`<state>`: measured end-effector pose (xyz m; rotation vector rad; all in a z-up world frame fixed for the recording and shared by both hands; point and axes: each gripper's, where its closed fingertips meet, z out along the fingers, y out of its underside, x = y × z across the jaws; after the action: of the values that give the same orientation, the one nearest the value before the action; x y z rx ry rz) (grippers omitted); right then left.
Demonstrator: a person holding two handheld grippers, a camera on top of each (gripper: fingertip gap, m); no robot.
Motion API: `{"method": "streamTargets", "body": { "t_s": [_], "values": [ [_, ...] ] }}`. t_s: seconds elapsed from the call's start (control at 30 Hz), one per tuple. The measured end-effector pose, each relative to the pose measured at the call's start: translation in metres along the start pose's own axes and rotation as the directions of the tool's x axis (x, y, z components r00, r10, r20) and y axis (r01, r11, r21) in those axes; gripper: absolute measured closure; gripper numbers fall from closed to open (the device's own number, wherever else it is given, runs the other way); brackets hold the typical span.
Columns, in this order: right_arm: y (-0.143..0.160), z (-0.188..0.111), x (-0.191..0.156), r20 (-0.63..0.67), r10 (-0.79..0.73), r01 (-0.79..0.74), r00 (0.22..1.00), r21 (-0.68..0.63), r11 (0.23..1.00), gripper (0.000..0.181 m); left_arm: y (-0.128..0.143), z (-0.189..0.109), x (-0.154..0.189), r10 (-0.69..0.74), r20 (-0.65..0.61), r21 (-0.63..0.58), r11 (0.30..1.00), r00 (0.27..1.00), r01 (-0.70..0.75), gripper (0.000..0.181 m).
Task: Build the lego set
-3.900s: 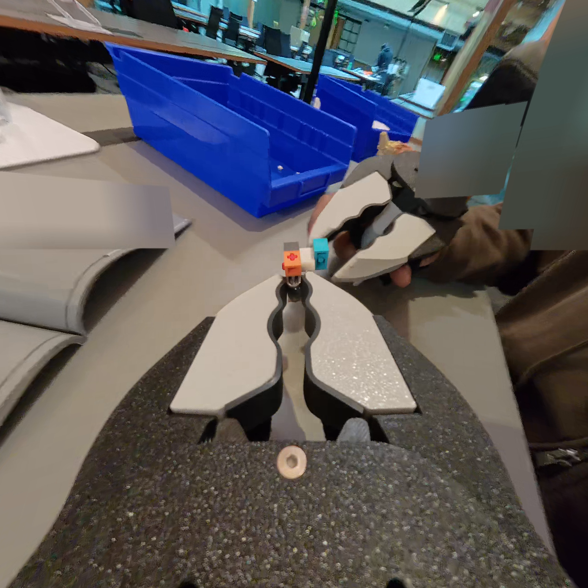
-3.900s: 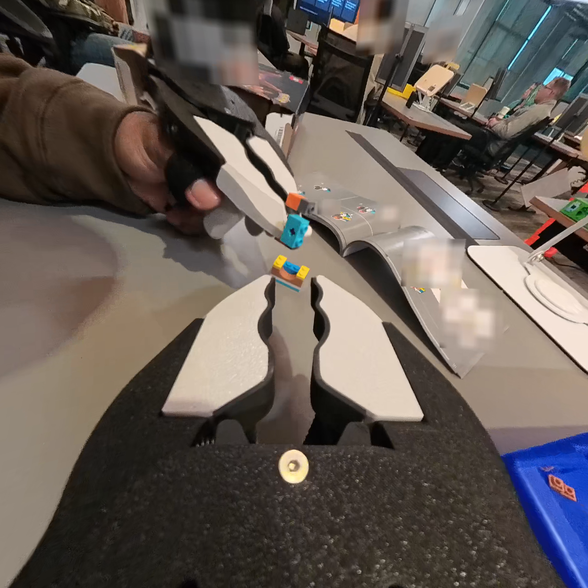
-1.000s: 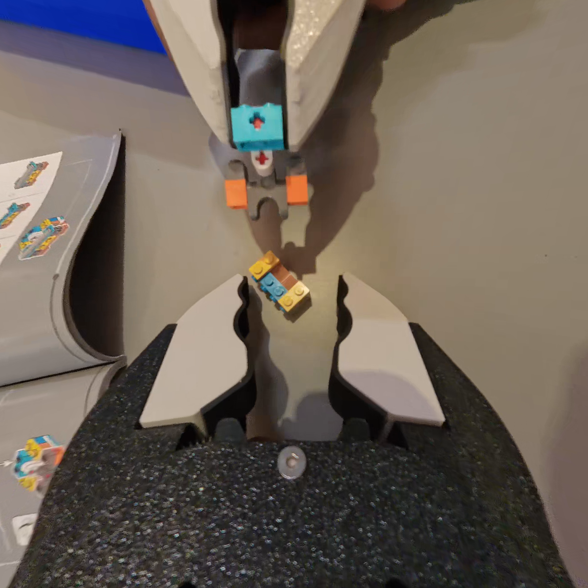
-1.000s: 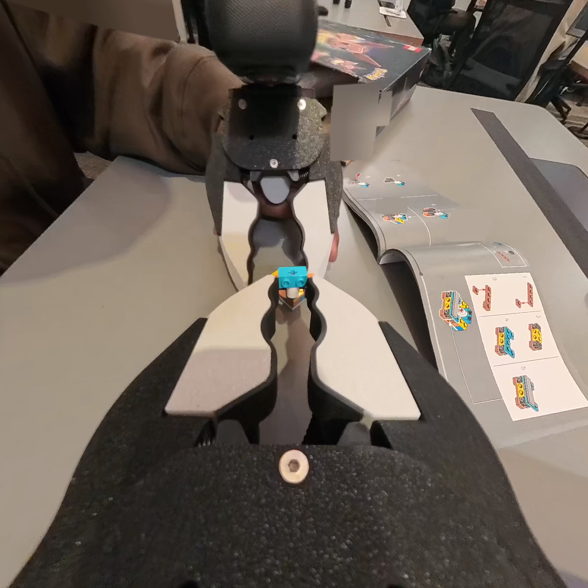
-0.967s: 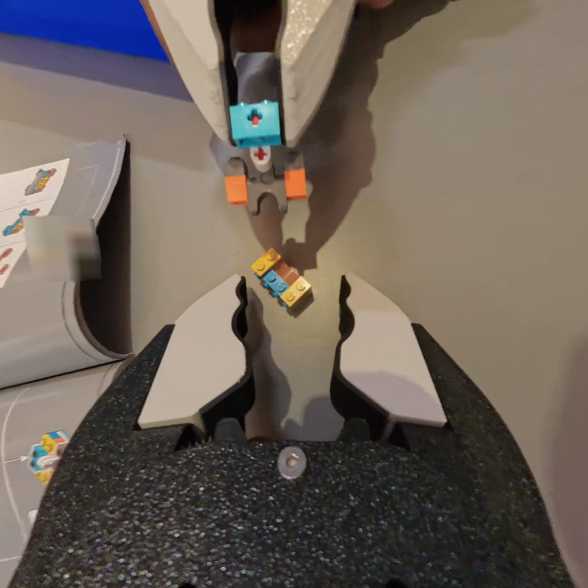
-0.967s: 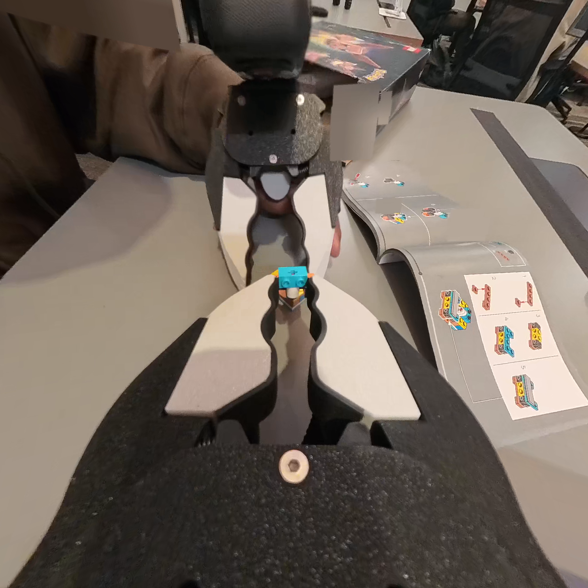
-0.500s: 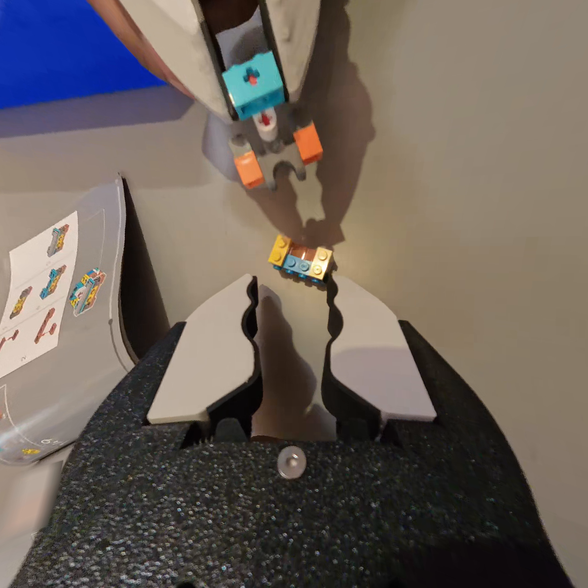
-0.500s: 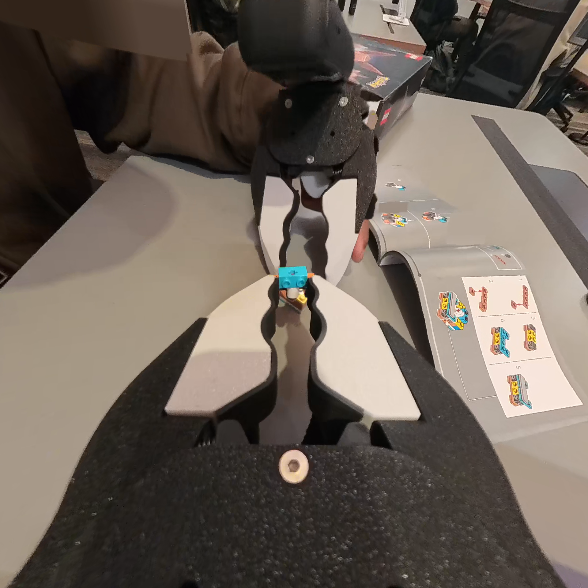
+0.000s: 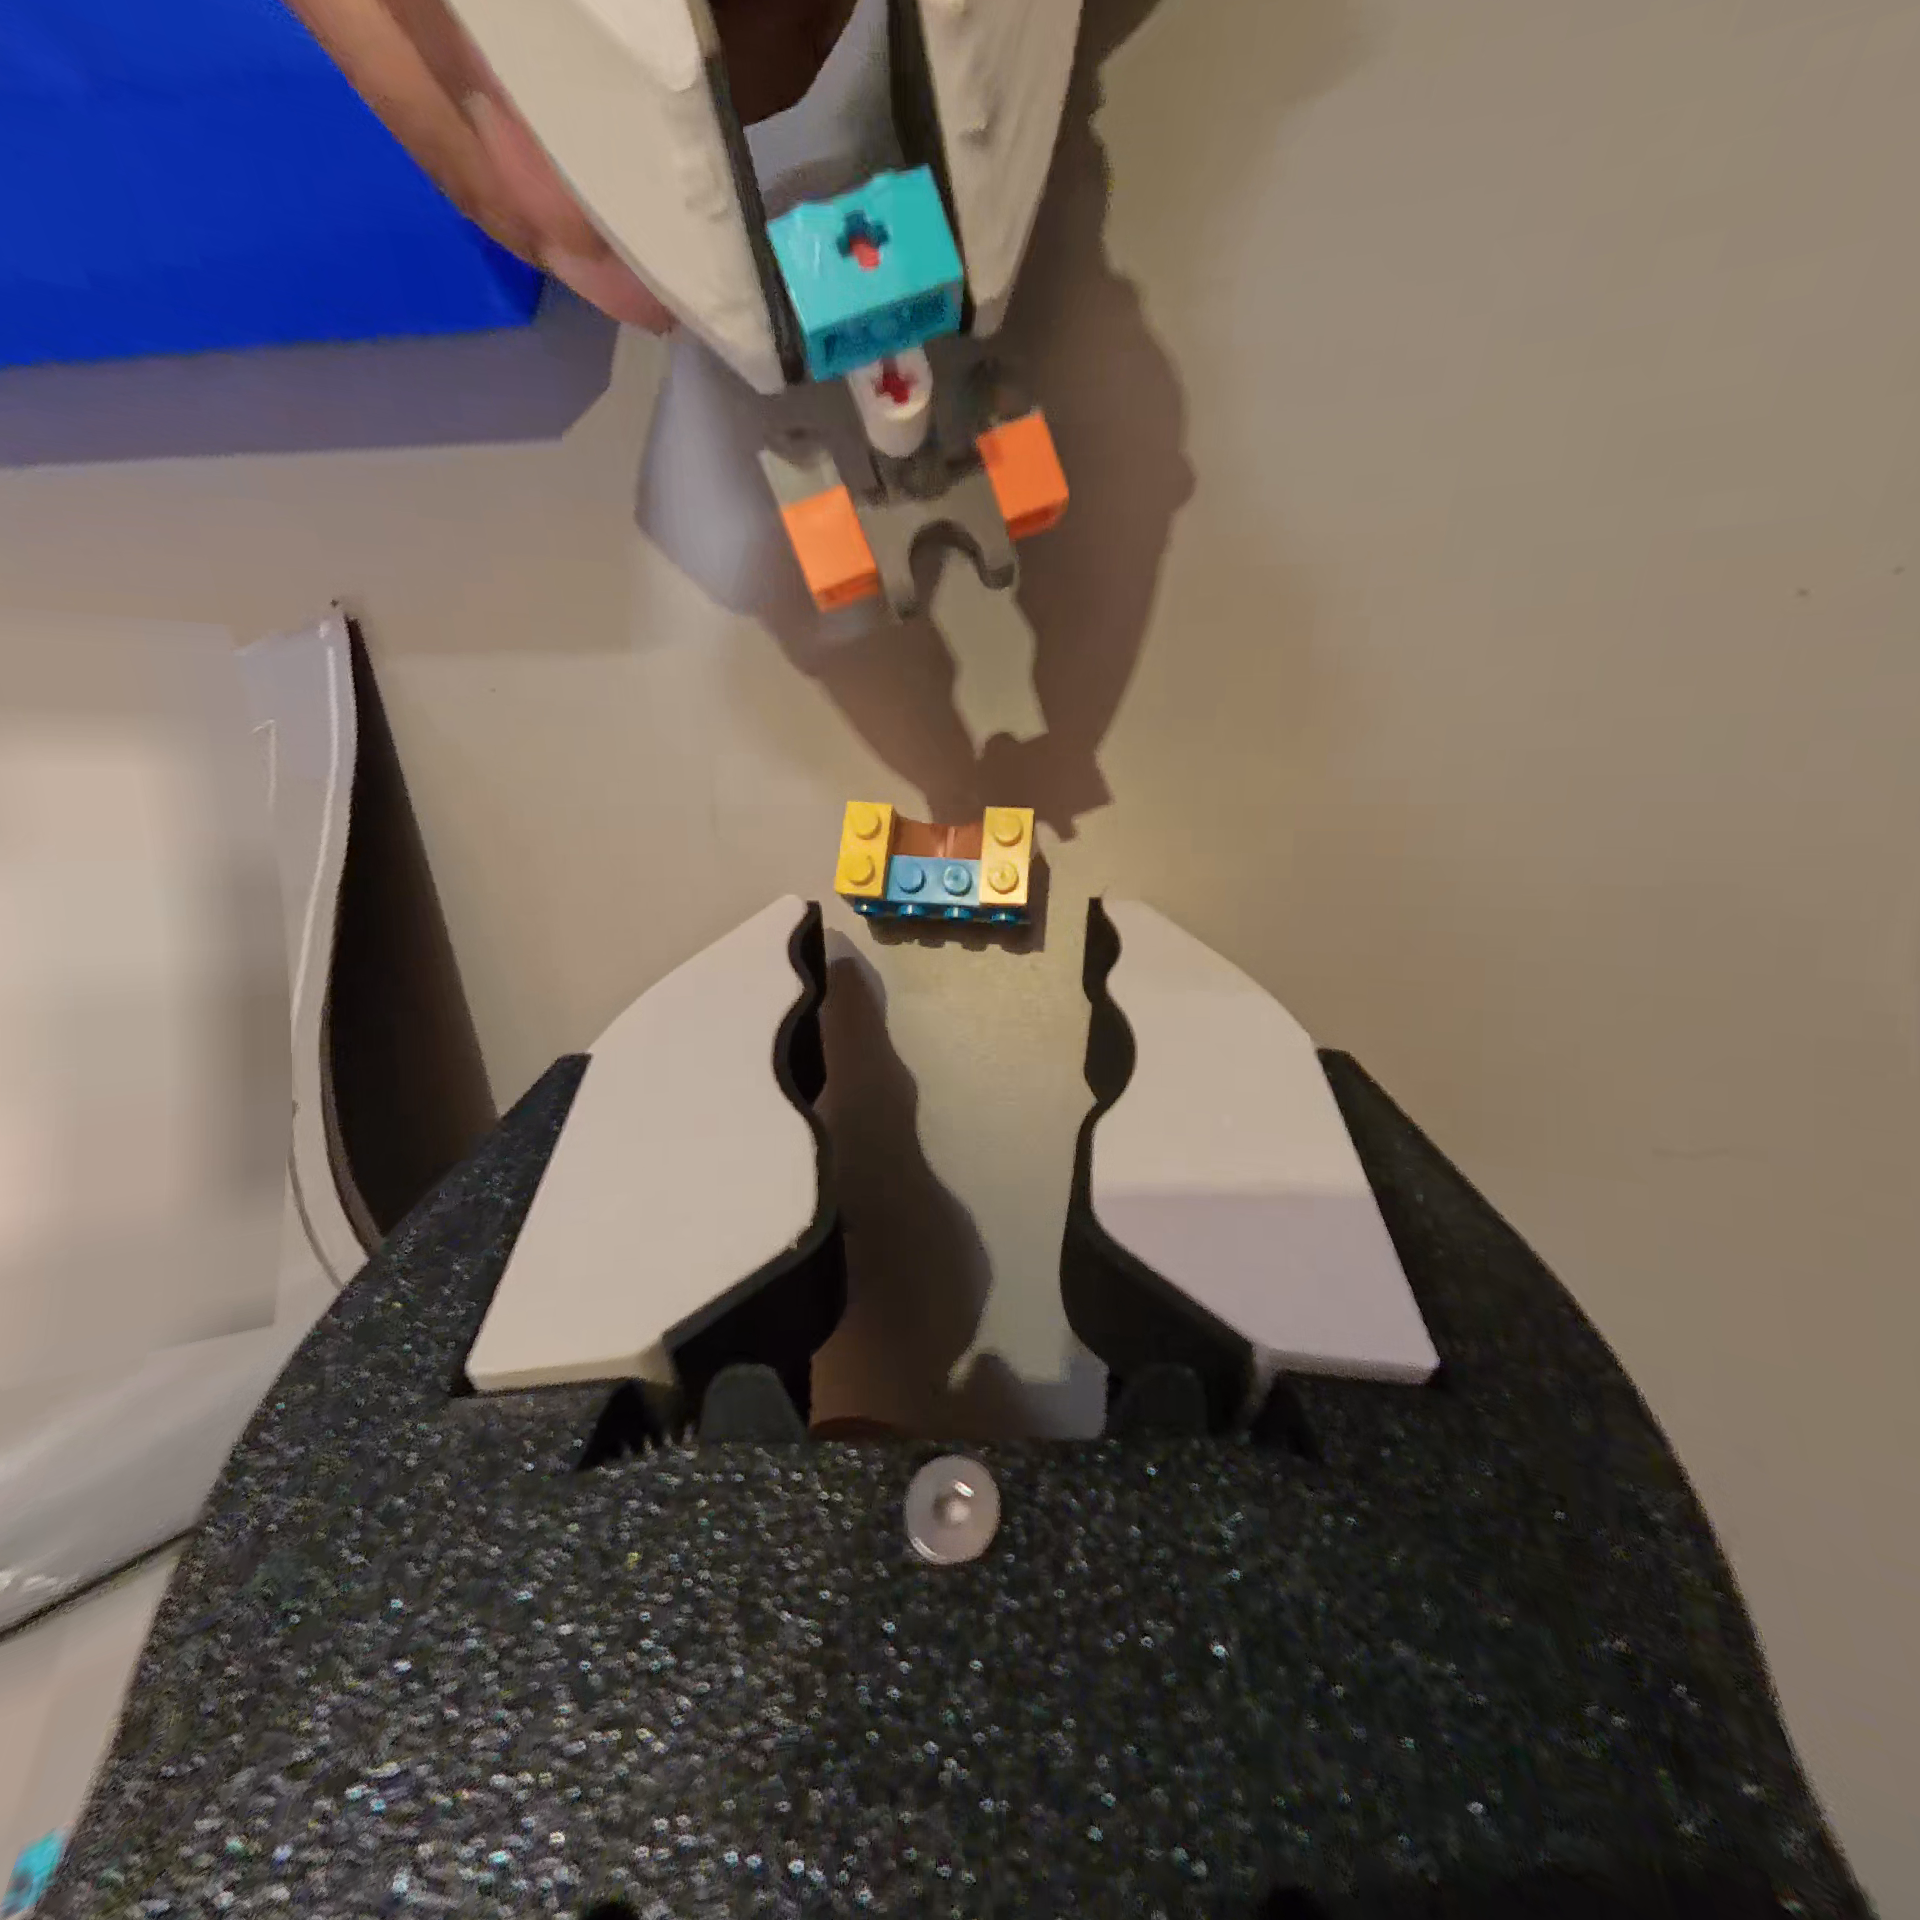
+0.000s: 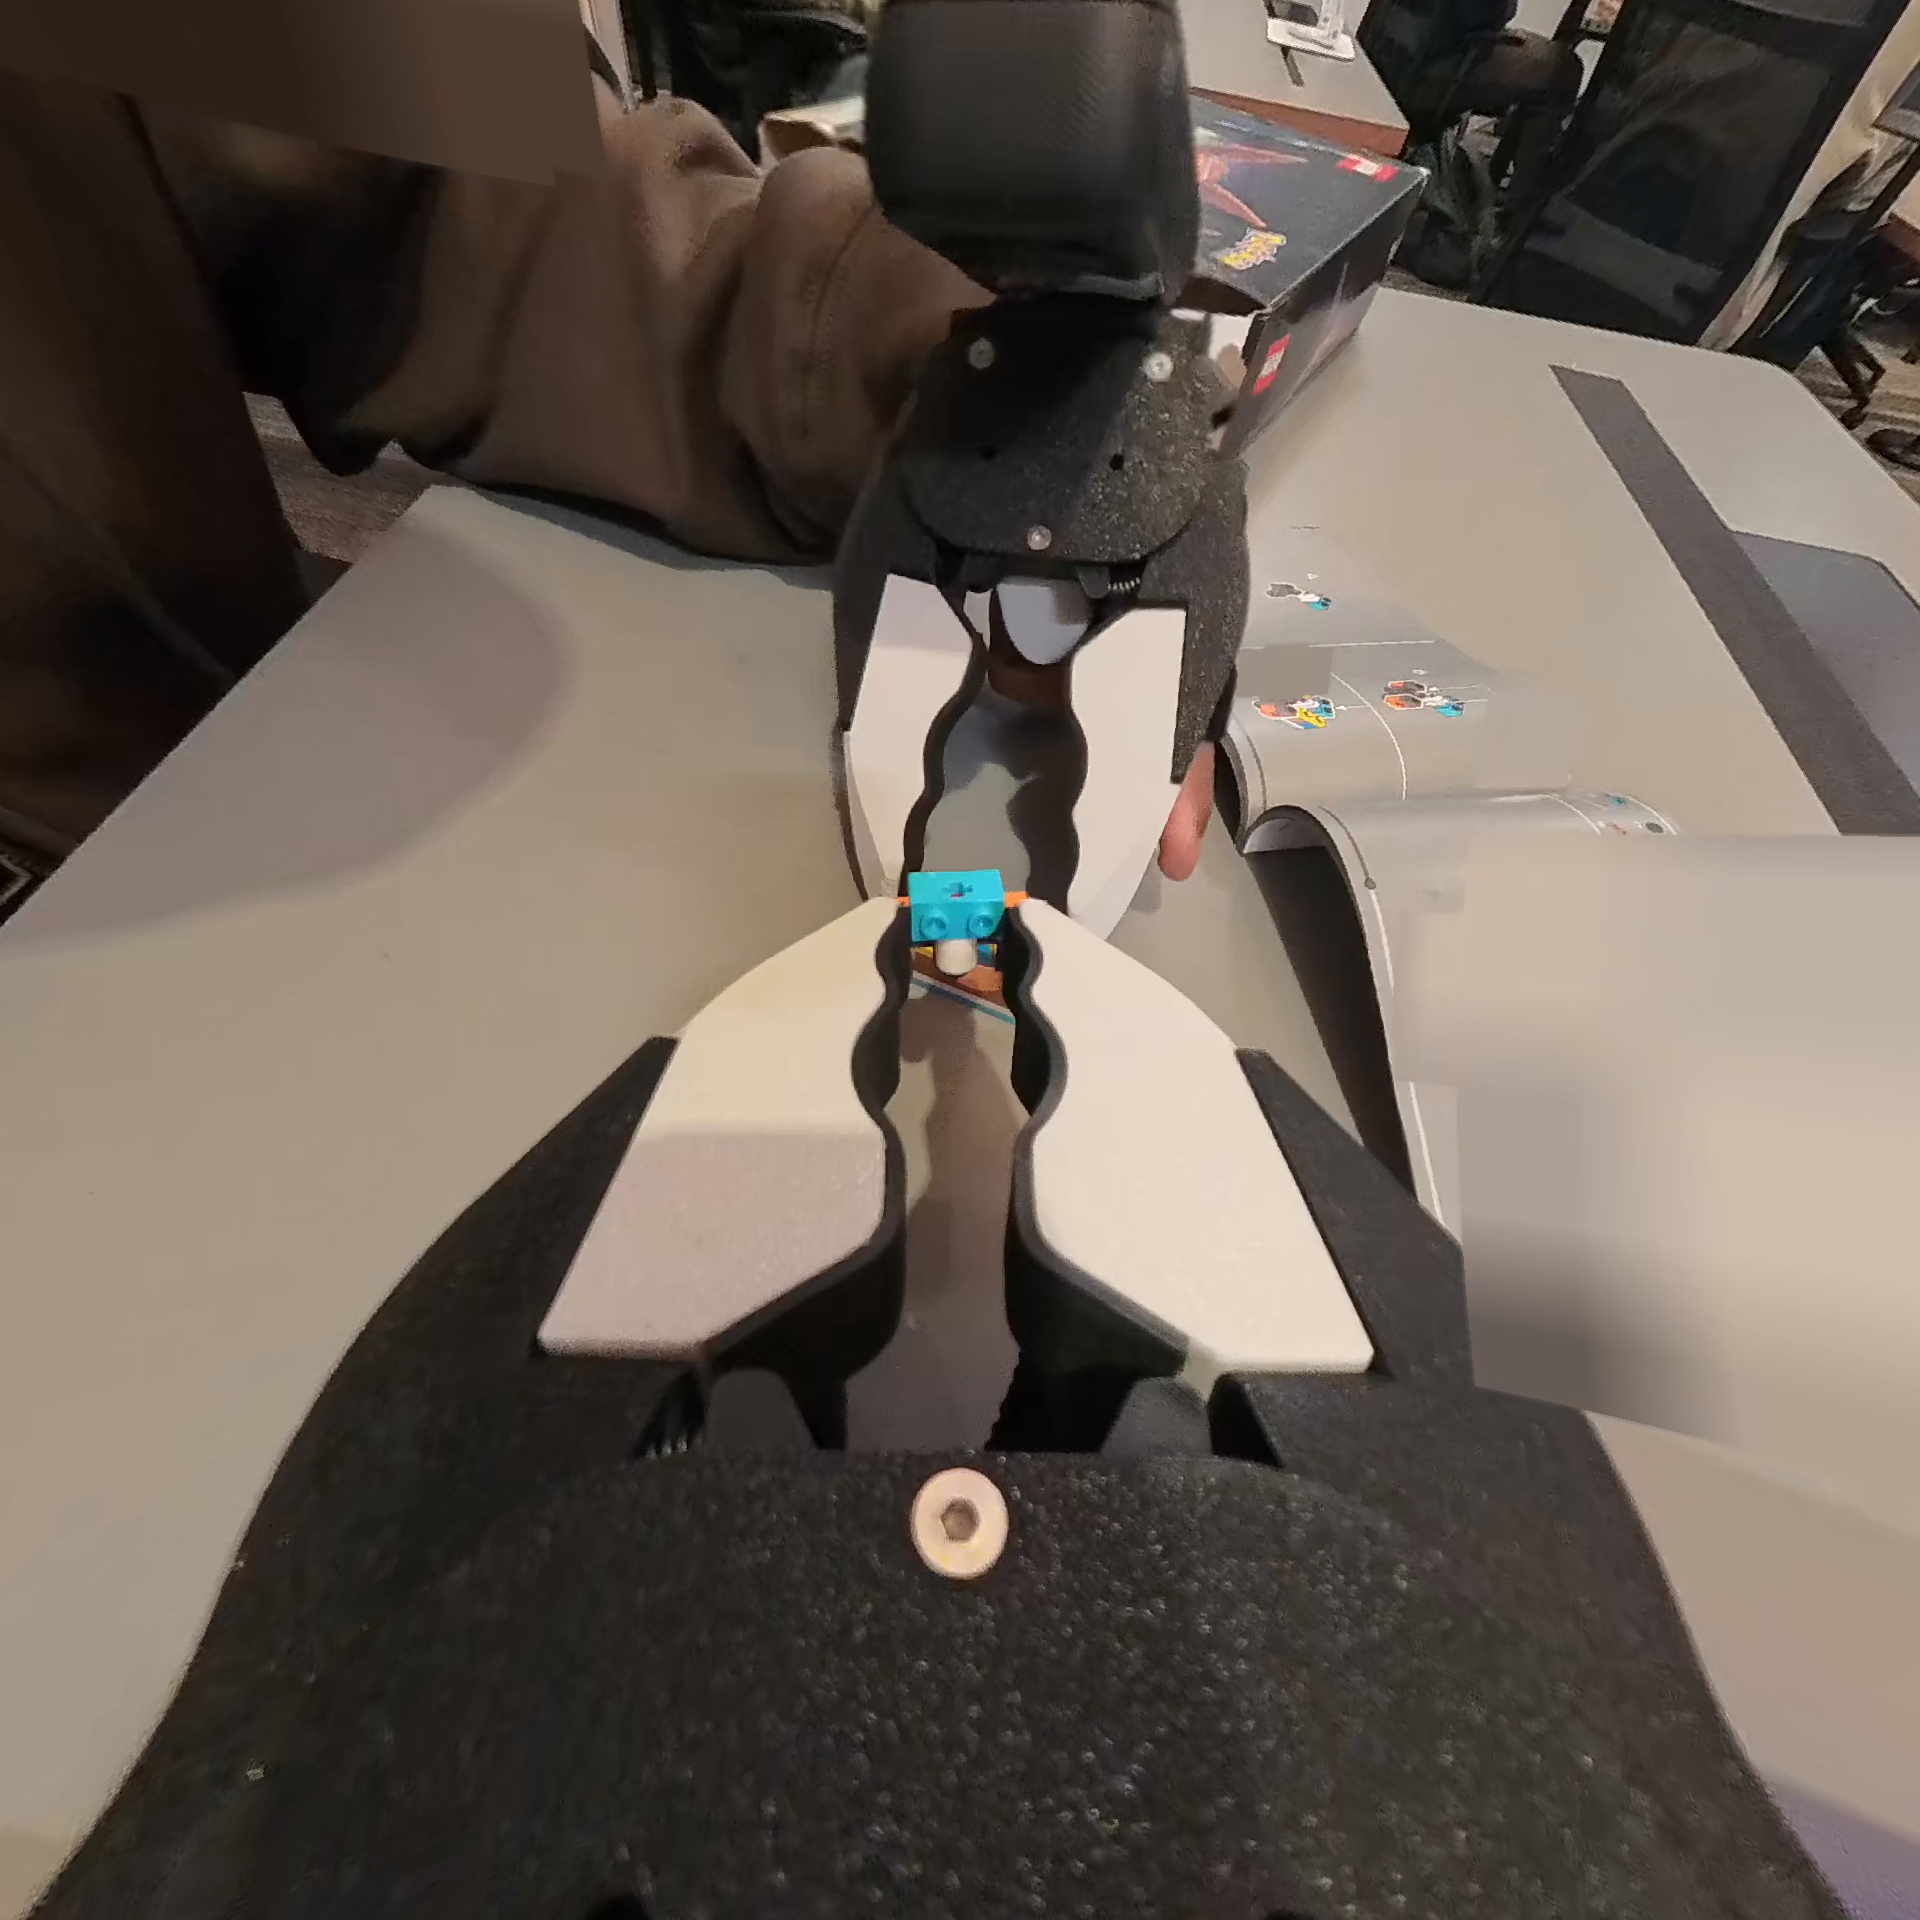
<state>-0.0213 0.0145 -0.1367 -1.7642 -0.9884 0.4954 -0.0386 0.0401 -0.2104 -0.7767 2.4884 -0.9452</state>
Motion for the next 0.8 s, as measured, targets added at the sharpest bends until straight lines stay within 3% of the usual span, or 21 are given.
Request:
{"method": "streamTargets", "body": {
  "t_s": [0.27, 0.4, 0.6, 0.8],
  "values": [
    [0.000, 0.000, -0.002, 0.012, -0.001, 0.001, 1.000, -0.004, 1.000, 0.165, -0.001, 0.004, 0.001, -0.072, -0.089, 0.028, 0.997, 0.993, 0.075, 0.135],
    [0.003, 0.000, -0.002, 0.014, 0.002, -0.002, 1.000, -0.015, 1.000, 0.165, -0.001, 0.004, 0.003, -0.110, -0.096, 0.024, 0.993, 0.989, 0.112, 0.146],
    [0.011, -0.001, 0.002, -0.011, 0.004, -0.005, 1.000, -0.089, 0.996, 0.165, -0.010, 0.010, 0.004, -0.143, -0.024, 0.035, 0.989, 0.989, 0.144, 0.147],
    [0.034, -0.006, 0.006, -0.041, 0.031, -0.042, 0.999, -0.290, 0.956, 0.165, -0.024, 0.014, -0.005, -0.213, 0.096, 0.074, 0.976, 0.972, 0.207, 0.147]
  ]
}}
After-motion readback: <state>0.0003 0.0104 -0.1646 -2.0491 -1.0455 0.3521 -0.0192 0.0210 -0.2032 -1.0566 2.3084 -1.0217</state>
